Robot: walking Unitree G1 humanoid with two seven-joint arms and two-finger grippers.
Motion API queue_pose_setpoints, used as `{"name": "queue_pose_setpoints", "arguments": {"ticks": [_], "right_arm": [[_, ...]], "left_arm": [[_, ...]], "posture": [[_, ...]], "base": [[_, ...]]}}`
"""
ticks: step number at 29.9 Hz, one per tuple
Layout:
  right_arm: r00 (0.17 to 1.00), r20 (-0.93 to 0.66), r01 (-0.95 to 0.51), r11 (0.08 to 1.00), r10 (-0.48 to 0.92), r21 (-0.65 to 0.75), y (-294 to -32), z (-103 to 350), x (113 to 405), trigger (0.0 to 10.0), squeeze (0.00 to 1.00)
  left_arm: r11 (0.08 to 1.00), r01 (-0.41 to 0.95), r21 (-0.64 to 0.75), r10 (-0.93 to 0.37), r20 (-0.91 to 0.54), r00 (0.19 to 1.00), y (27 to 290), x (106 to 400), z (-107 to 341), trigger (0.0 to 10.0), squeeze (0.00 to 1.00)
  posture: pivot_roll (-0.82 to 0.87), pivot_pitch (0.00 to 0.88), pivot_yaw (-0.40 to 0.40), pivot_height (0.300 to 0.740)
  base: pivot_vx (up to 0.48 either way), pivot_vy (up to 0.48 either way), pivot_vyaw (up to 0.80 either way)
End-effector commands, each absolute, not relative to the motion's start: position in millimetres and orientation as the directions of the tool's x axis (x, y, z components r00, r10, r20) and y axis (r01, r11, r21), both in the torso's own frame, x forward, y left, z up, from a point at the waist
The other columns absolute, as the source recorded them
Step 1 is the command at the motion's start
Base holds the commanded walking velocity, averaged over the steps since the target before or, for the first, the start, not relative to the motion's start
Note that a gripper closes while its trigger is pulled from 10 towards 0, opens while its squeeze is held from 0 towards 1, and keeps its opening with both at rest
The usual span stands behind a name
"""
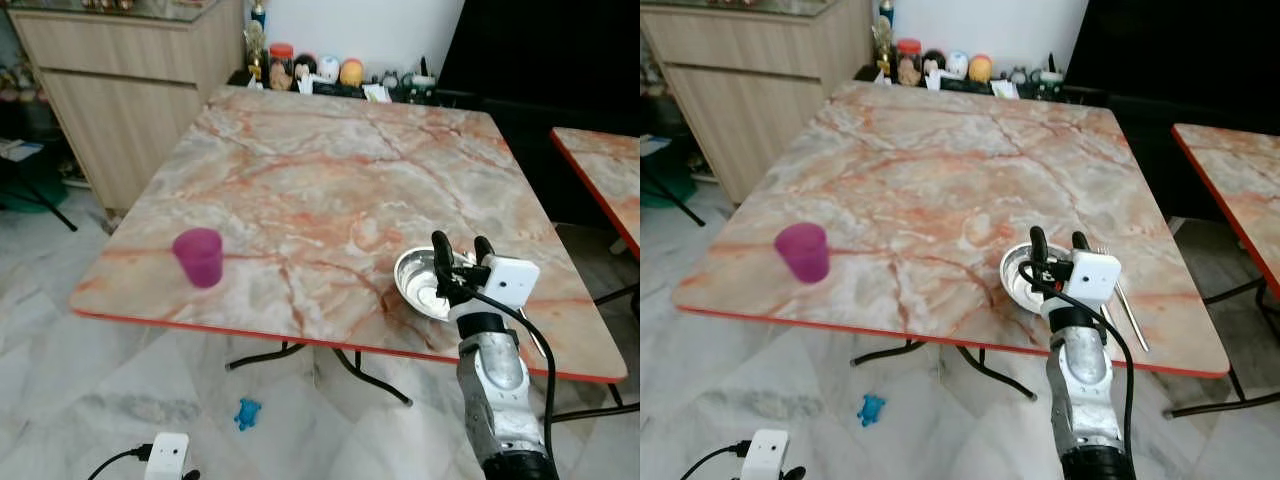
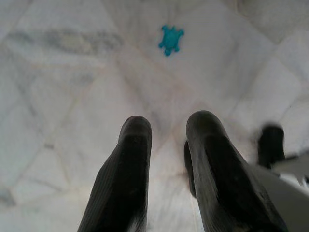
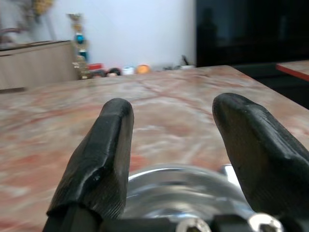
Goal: Setting the table
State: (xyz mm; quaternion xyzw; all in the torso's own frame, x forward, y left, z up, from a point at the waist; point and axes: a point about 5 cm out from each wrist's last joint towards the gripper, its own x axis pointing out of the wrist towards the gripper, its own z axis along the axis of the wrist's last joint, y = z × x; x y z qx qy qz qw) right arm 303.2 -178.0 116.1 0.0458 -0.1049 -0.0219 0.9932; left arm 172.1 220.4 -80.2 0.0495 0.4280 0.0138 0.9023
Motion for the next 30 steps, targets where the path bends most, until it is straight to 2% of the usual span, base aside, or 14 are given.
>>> {"name": "queue_pose_setpoints", "arguments": {"ticks": [1, 9, 19, 24, 27, 30], "right_arm": [[0.977, 0.196, 0.066, 0.993, -0.084, 0.095, -189, 115, 302, 10.0, 0.0], [0.978, 0.179, 0.089, 0.988, -0.111, 0.124, -193, 112, 294, 10.0, 0.0], [0.967, 0.135, 0.186, 0.961, -0.215, 0.204, -224, 112, 263, 10.0, 0.0], [0.983, 0.029, 0.168, 0.96, -0.179, 0.226, -232, 103, 258, 10.0, 0.0], [0.99, -0.095, 0.123, 0.967, -0.104, 0.223, -228, 91, 261, 10.0, 0.0], [0.996, -0.073, 0.072, 0.977, -0.059, 0.203, -223, 93, 264, 10.0, 0.0]], "left_arm": [[0.996, 0.026, 0.087, 0.05, -0.767, 0.64, 213, 176, -80, 10.0, 0.0], [0.995, 0.027, 0.091, 0.052, -0.765, 0.642, 213, 176, -80, 10.0, 0.0], [0.994, 0.047, 0.1, 0.046, -0.764, 0.643, 213, 176, -80, 10.0, 0.0], [0.993, 0.057, 0.101, 0.041, -0.767, 0.64, 211, 175, -80, 10.0, 0.0], [0.993, 0.062, 0.1, 0.037, -0.766, 0.642, 210, 177, -80, 10.0, 0.0], [0.993, 0.063, 0.101, 0.037, -0.765, 0.643, 210, 177, -80, 10.0, 0.0]], "posture": [[0.09, 0.0, -0.062, 0.74], [0.09, 0.0, -0.064, 0.74], [0.08, 0.0, -0.063, 0.74], [0.07, 0.0, -0.061, 0.74], [0.07, 0.0, -0.059, 0.74], [0.08, 0.0, -0.061, 0.74]], "base": [[0.0, 0.0, 0.0], [0.0, 0.0, 0.0], [0.0, 0.0, 0.0], [0.0, 0.0, 0.0], [0.0, 0.0, 0.0], [0.0, 0.0, 0.0]]}}
